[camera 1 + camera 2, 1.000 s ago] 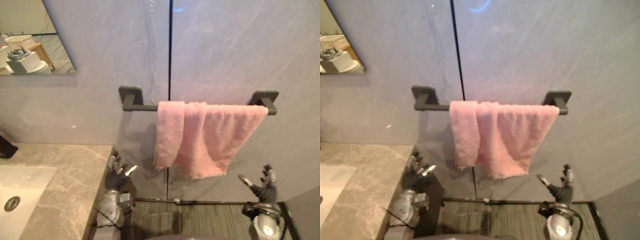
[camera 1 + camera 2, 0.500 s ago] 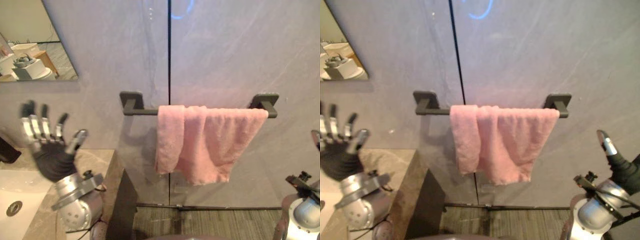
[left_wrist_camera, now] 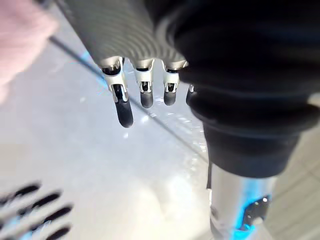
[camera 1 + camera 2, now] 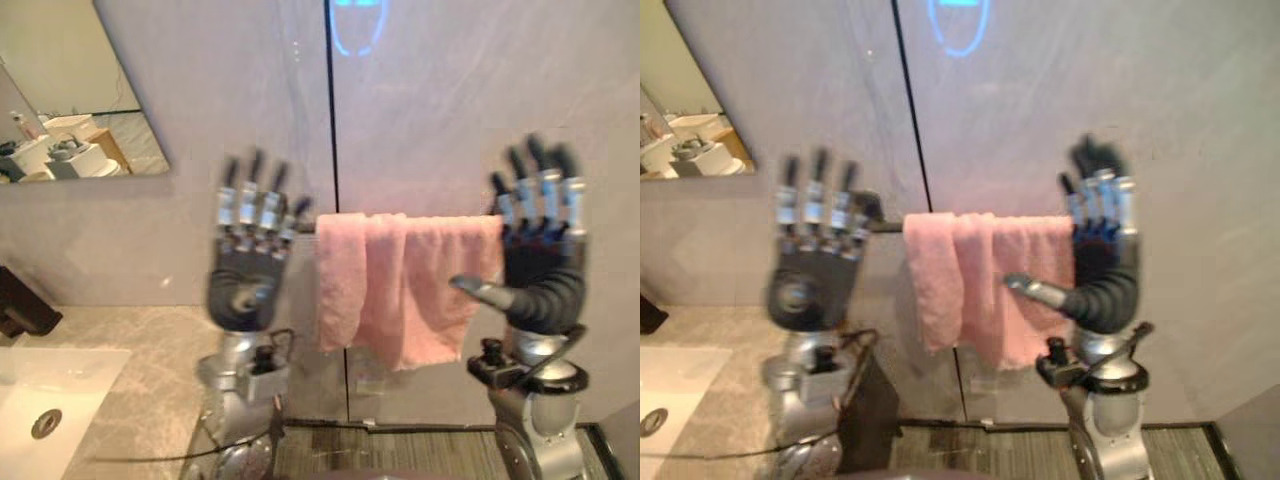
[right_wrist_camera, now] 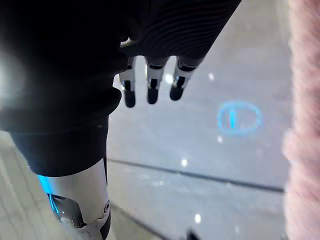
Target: Organize washtable
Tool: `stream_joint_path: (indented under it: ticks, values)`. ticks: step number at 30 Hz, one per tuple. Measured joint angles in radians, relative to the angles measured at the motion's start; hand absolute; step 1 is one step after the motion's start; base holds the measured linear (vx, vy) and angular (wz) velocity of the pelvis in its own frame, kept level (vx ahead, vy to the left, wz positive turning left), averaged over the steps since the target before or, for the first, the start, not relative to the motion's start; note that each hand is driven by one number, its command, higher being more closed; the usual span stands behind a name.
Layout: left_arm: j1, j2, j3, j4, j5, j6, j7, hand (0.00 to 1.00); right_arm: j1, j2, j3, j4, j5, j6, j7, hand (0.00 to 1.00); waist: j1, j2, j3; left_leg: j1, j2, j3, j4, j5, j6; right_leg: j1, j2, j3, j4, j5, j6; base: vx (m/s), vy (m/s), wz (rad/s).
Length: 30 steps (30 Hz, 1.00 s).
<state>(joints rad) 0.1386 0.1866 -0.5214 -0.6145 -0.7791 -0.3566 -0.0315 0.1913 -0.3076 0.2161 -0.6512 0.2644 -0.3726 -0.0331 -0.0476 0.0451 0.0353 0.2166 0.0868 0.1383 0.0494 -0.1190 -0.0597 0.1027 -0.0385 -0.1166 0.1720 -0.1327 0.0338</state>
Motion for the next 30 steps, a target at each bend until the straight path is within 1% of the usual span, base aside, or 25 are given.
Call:
stream_joint_path:
  ticks: [1,2,3,4,5,7,9,11,13,15,17,20,23,24,28,30]
  values:
    - [-0.011,0.011,-0.043,0.024,-0.055,0.03,-0.043,0.0,0.0,-0.037,0.037,0.043,0.045,0.013,0.051,0.0,0.0,-0.002,0.0,0.004,0.0,0.001,-0.001,0.0,0.0,0.0,0.001,0.002,-0.002,0.002,0.0,-0.02,0.014,-0.04]
    - [-0.013,0.018,-0.069,0.033,-0.079,0.045,-0.066,0.0,0.004,-0.058,0.058,0.067,0.061,0.029,0.077,0.0,0.001,-0.002,0.0,0.004,0.0,0.002,-0.001,-0.001,0.001,0.0,0.001,0.004,-0.003,0.002,0.0,-0.04,0.014,-0.04]
    - [-0.013,0.023,-0.083,0.037,-0.088,0.052,-0.078,0.0,0.005,-0.069,0.071,0.085,0.07,0.034,0.089,0.0,0.0,-0.002,0.0,0.004,-0.001,0.002,-0.002,-0.001,0.001,0.0,0.001,0.005,-0.004,0.002,0.0,-0.04,0.015,-0.03]
    - [-0.014,0.036,-0.109,0.038,-0.108,0.073,-0.106,0.0,0.011,-0.09,0.096,0.124,0.087,0.053,0.125,0.0,0.001,-0.002,0.0,0.004,-0.001,0.003,-0.003,-0.001,0.001,0.001,0.002,0.006,-0.01,0.005,0.002,0.0,0.0,0.0]
    - [-0.015,0.037,-0.12,0.041,-0.112,0.08,-0.122,0.0,0.015,-0.099,0.106,0.141,0.088,0.068,0.14,0.0,0.001,-0.002,0.0,0.004,0.0,0.003,-0.003,-0.001,0.002,0.004,0.002,0.006,-0.017,0.01,0.001,0.0,0.0,0.0]
    - [-0.031,0.038,-0.144,0.069,-0.115,0.09,-0.144,0.0,0.02,-0.111,0.122,0.173,0.088,0.079,0.162,0.0,0.003,-0.002,0.001,0.006,0.0,0.003,-0.003,-0.001,0.002,0.014,0.003,0.005,-0.029,0.017,0.001,0.0,0.0,0.0]
    - [-0.049,0.04,-0.174,0.106,-0.115,0.112,-0.16,0.0,0.023,-0.114,0.138,0.205,0.088,0.095,0.188,0.0,0.004,-0.003,0.001,0.006,-0.001,0.003,-0.003,-0.001,0.002,0.014,0.003,0.006,-0.034,0.02,0.002,-0.02,0.008,-0.01]
    - [-0.053,0.041,-0.203,0.135,-0.115,0.131,-0.169,0.0,0.039,-0.112,0.15,0.245,0.086,0.111,0.198,0.0,0.003,-0.004,0.002,0.006,-0.001,0.005,-0.004,-0.001,0.002,0.014,0.003,0.008,-0.036,0.021,0.003,0.0,0.0,0.0]
    - [-0.053,0.042,-0.213,0.154,-0.115,0.14,-0.174,0.0,0.047,-0.112,0.155,0.279,0.084,0.117,0.208,0.0,0.001,-0.004,0.002,0.006,-0.001,0.005,-0.005,-0.001,0.002,0.014,0.003,0.008,-0.036,0.021,0.003,0.0,0.0,0.0]
    - [-0.053,0.044,-0.215,0.178,-0.109,0.155,-0.185,0.0,0.051,-0.11,0.155,0.316,0.058,0.127,0.21,0.0,0.0,-0.004,0.003,0.007,-0.001,0.005,-0.006,-0.001,0.002,0.014,0.003,0.008,-0.037,0.021,0.003,0.0,0.0,0.0]
    - [-0.053,0.044,-0.215,0.192,-0.101,0.156,-0.185,0.0,0.051,-0.099,0.154,0.344,0.034,0.14,0.21,0.0,0.0,-0.005,0.005,0.007,0.0,0.005,-0.007,-0.001,0.002,0.014,0.003,0.008,-0.038,0.021,0.003,0.0,0.0,0.0]
    - [-0.053,0.043,-0.213,0.199,-0.066,0.156,-0.185,0.0,0.05,-0.061,0.139,0.392,-0.006,0.148,0.206,0.0,0.0,-0.009,0.018,0.007,0.0,0.005,-0.007,-0.001,0.002,0.014,0.003,0.008,-0.039,0.021,0.003,0.0,0.0,0.0]
    - [-0.053,0.026,-0.197,0.238,-0.021,0.156,-0.182,0.0,0.05,-0.017,0.1,0.417,-0.051,0.154,0.177,0.0,0.001,-0.016,0.026,0.005,0.0,0.005,-0.01,-0.001,0.002,0.013,0.003,0.007,-0.044,0.021,0.003,0.0,0.0,0.0]
    - [-0.053,0.018,-0.181,0.253,-0.005,0.157,-0.18,0.0,0.049,-0.002,0.085,0.428,-0.064,0.154,0.165,0.0,0.001,-0.018,0.027,0.004,0.0,0.005,-0.011,-0.001,0.002,0.013,0.003,0.007,-0.047,0.021,0.003,0.0,0.0,0.0]
    - [-0.053,-0.001,-0.096,0.276,0.07,0.156,-0.136,0.0,0.039,0.04,0.027,0.475,-0.135,0.155,0.116,0.0,0.001,-0.024,0.037,-0.015,-0.001,0.003,-0.013,-0.001,0.002,-0.005,0.003,0.005,-0.055,0.023,0.003,0.01,0.001,0.0]
    - [-0.054,-0.014,-0.065,0.288,0.091,0.154,-0.125,0.0,0.031,0.051,0.008,0.481,-0.159,0.156,0.099,0.0,0.002,-0.019,0.045,-0.02,-0.001,0.003,-0.013,-0.001,0.003,-0.005,0.003,0.005,-0.056,0.027,0.003,0.07,0.004,0.0]
